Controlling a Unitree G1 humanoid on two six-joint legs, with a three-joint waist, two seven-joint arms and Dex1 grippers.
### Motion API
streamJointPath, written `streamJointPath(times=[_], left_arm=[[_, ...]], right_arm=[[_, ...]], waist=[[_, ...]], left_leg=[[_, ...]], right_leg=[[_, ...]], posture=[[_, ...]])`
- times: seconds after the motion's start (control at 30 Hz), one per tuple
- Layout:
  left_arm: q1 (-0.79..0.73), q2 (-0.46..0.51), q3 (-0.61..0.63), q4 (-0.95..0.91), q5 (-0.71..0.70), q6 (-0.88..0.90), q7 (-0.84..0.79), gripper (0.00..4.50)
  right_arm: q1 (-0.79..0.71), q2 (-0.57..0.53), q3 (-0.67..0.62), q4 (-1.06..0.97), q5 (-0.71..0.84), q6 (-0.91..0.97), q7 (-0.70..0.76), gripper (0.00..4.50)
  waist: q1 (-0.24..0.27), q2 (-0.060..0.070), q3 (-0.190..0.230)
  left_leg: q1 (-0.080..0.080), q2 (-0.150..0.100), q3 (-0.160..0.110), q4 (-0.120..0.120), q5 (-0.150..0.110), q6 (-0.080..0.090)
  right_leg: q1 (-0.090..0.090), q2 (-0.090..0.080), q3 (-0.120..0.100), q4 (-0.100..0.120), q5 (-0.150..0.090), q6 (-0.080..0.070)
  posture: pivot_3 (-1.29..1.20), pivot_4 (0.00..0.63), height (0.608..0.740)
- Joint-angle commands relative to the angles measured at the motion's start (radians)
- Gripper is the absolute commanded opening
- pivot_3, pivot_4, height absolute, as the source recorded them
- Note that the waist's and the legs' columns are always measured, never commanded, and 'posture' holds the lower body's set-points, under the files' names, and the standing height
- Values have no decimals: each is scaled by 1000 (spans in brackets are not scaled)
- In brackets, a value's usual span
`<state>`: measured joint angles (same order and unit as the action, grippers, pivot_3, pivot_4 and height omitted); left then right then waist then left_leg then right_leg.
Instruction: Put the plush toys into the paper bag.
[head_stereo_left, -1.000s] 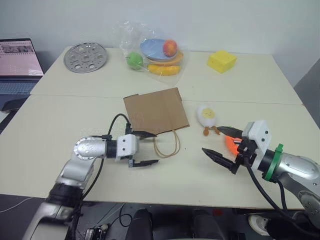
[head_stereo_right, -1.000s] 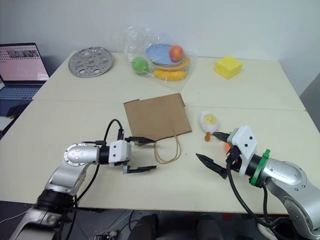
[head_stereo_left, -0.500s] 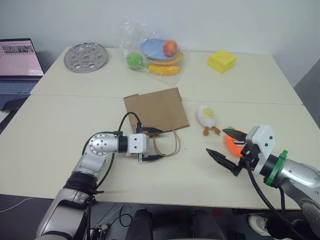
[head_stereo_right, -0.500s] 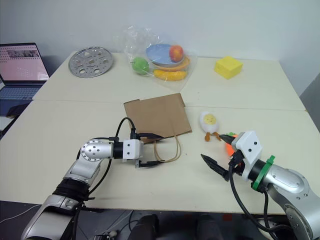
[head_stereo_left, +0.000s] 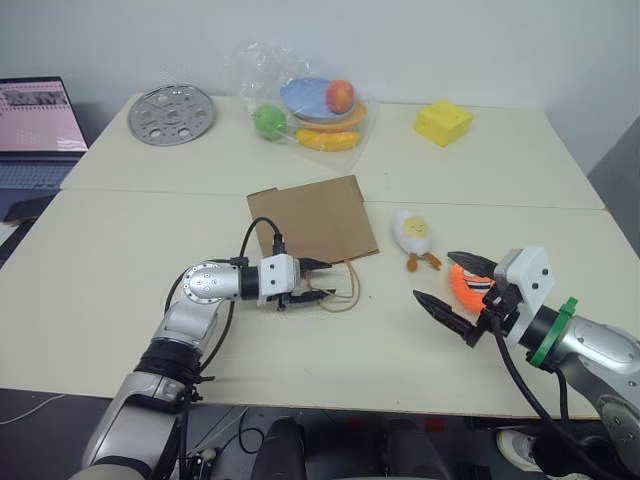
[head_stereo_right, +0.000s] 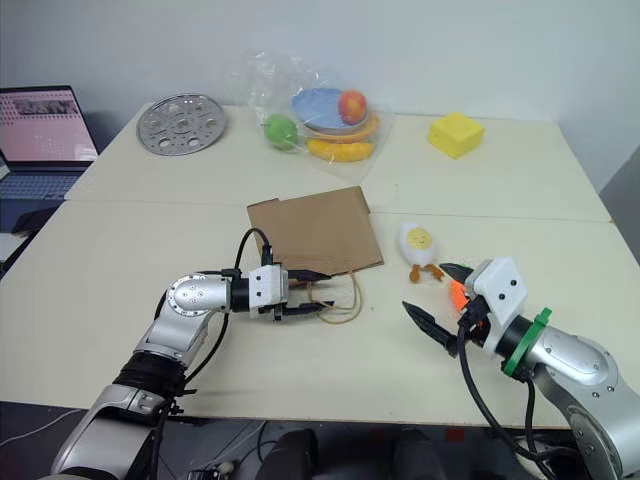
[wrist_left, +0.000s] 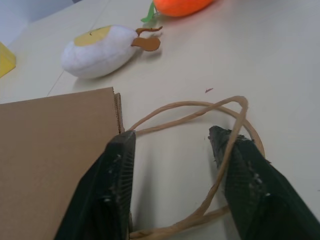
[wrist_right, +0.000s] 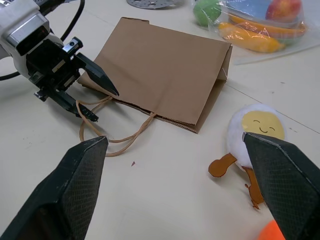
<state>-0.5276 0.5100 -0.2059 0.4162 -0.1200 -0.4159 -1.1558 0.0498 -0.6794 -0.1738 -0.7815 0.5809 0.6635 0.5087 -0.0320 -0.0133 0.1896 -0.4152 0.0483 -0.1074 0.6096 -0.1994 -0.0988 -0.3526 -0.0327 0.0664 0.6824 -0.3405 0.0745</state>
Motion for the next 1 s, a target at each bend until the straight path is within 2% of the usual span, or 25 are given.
streamJointPath(times=[0.03, 0.2, 0.37, 0.57, 0.7, 0.8, 1.0], left_arm=[[-21, -13, 42, -116, -124, 180, -14, 1384], [-120, -2, 127, -207, -290, 539, 21, 44], [-223, -6, 196, -197, -346, 687, 67, 44], [-275, -21, 238, -228, -406, 820, 104, 44], [-260, -42, 222, -252, -380, 812, 129, 44], [-248, -69, 239, -280, -409, 855, 164, 0], [-232, -95, 254, -345, -442, 915, 206, 0]], right_arm=[[-31, -5, -23, -16, 17, 8, -9, 4500], [-66, 1, -33, -2, 12, 26, -29, 4500], [-103, 22, -23, 10, 9, 38, -59, 4500], [-133, 27, 15, 15, -13, 46, -71, 4500], [-282, 85, 100, 53, -26, 114, -147, 4500], [-355, 170, 134, 67, 38, 181, -182, 3951], [-483, 274, 311, 195, -83, 200, -239, 1813]], waist=[[0, 0, 0], [0, 0, 0], [0, 0, 0], [0, 0, 0], [-8, 0, 0], [-7, 0, 0], [-7, 0, 0]], left_leg=[[0, 0, 0, 0, 0, 0], [0, 0, -1, 1, 0, 0], [0, 0, -1, 1, 0, 0], [0, 0, -1, 0, 0, 0], [0, 0, -1, 1, 1, 0], [0, 0, -2, 1, 1, 0], [-1, 0, -2, 0, 1, 0]], right_leg=[[0, 0, 0, 0, 0, 0], [0, 0, -1, 1, 0, 0], [0, 0, -1, 1, 0, 0], [0, 0, -1, 1, 0, 0], [0, 0, 0, 1, 0, 0], [0, 0, -1, 1, 0, 0], [-1, 0, -1, 1, 0, 0]], posture=[[0, 150, 740], [0, 150, 740], [0, 150, 740], [0, 150, 740], [0, 150, 740], [0, 150, 740], [0, 150, 740]])
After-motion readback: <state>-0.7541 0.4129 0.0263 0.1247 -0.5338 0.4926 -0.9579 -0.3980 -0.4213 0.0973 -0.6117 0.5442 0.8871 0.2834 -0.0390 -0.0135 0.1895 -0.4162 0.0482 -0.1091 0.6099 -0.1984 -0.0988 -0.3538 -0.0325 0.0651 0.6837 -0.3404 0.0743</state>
